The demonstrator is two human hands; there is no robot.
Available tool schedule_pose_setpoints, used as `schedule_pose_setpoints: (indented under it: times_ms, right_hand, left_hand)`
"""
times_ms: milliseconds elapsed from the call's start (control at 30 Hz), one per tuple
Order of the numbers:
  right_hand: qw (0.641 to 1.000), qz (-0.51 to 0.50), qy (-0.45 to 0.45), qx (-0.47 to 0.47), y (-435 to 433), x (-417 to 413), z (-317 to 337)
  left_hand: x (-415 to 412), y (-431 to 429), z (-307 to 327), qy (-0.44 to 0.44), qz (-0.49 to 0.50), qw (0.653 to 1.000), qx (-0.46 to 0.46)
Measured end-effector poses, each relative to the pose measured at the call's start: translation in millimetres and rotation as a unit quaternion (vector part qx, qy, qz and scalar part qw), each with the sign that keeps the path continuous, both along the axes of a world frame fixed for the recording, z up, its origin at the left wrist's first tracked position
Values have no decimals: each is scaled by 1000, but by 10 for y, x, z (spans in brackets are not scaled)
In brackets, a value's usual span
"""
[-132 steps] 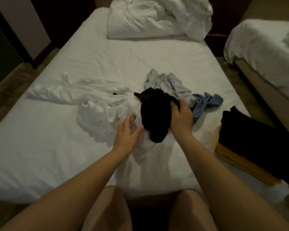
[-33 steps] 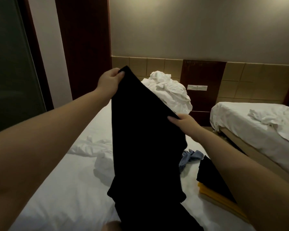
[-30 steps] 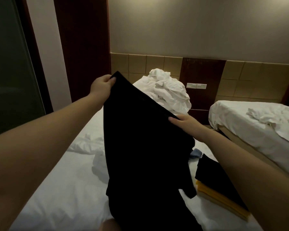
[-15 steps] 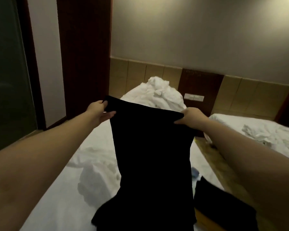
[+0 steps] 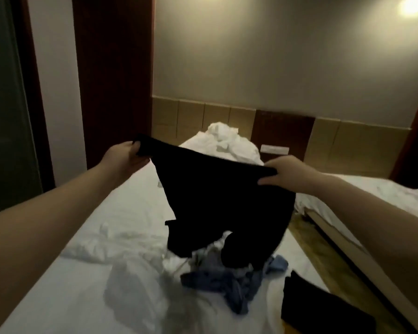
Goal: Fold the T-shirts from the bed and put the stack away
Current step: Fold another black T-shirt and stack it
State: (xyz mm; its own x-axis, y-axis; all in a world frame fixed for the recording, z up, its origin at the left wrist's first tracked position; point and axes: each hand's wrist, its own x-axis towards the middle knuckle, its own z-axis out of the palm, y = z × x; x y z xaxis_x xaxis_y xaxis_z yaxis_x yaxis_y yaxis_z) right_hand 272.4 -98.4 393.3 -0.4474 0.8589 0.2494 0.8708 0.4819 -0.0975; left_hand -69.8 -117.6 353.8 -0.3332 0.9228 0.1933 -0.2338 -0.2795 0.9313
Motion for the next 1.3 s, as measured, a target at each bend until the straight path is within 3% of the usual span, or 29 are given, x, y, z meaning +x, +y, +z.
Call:
schedule_pose_setpoints:
  times_ms: [200,333,467,633,767,833,900,933,1000,1100,1167,1300]
  right_hand:
    - [960,4,-7,-280,-640,61,-1640]
    - [909,39,-27,-415,-1101,86,-2702]
    - [906,30,33,-421,-1350,70,-3111]
    - [898,-5,150,-413,-1496,9,-3112]
    - [907,-33,94,-409,-1793,-60,-3195]
    - [868,29,39,-494,-2044,-67,-3356]
    - [805,74,17,-589,-2259,-91,-3480]
    - [789,83,22,-608,-2308,-101,-3532]
    - [800,83,80,-589,-2304,-130,-3599]
    - [845,35,218,-488,-2165,-132,-3711]
    - [847,-9,289,-446,-2051,-92,-3771]
    - [859,-45,281,-426,-1811,12,-3885]
  left_hand:
    - [107,-693,-1496,-84,-20,975,-204]
    - [103,-1228,-2475,-51,-56,940,-332]
    - [164,-1539,-2865,-26,-84,926,-368]
    - [297,-1626,-2911,10,-50,937,-346]
    - [361,-1718,-3008,72,-24,927,-368]
    - [372,-1786,-3090,103,-37,910,-400]
    - [337,-1860,-3154,149,-98,877,-446]
    - [315,-1889,-3173,177,-133,856,-467]
    - [287,-1916,-3207,222,-175,823,-493]
    - [330,-1894,-3216,239,-150,822,-494]
    - [388,-1874,-3218,264,-142,819,-489]
    - [427,-1822,-3324,365,-159,800,-450]
